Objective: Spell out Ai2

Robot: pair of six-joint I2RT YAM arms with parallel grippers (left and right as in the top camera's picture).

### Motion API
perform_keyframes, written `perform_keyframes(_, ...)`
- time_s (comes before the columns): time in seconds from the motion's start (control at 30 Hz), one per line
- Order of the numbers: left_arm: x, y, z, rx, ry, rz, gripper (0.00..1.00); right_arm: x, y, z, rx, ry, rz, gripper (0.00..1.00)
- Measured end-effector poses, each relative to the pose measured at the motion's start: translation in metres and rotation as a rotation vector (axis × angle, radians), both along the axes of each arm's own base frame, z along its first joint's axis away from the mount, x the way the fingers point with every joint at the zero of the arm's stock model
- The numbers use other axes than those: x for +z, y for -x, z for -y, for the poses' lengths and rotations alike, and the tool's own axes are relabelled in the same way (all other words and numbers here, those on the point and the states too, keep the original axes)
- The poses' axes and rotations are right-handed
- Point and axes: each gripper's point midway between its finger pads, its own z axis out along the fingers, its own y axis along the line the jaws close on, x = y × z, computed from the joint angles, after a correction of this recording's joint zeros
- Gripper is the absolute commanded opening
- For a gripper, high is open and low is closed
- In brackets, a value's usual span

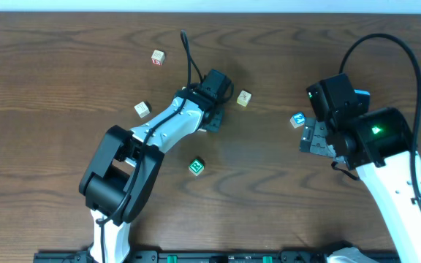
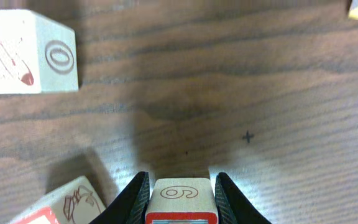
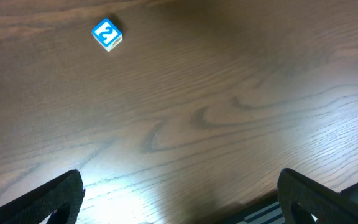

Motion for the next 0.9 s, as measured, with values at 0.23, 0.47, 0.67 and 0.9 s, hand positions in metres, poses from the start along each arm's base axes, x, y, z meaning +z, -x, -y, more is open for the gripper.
perform_keyframes(0.23, 0.006, -0.012, 0.007, 0.032, 0.044, 0.052, 0.17, -0.001, 0.002, 0.001, 0.000, 0.004, -0.011, 0.99)
perform_keyframes(0.47, 0.007, -0.014, 0.008, 0.037, 0.049, 0.056, 0.15, -0.001, 0.003, 0.001, 0.000, 0.004, -0.012, 0.99)
perform_keyframes(0.67, 0.020, -0.025, 0.016, 0.036, 0.067, 0.084, 0.15, -0.001, 0.003, 0.001, 0.000, 0.005, -0.014, 0.99)
perform_keyframes(0.9, 0.008, -0.036, 0.022, 0.036, 0.009, -0.007, 0.05, -0.001, 0.004, 0.001, 0.000, 0.006, -0.020, 0.99)
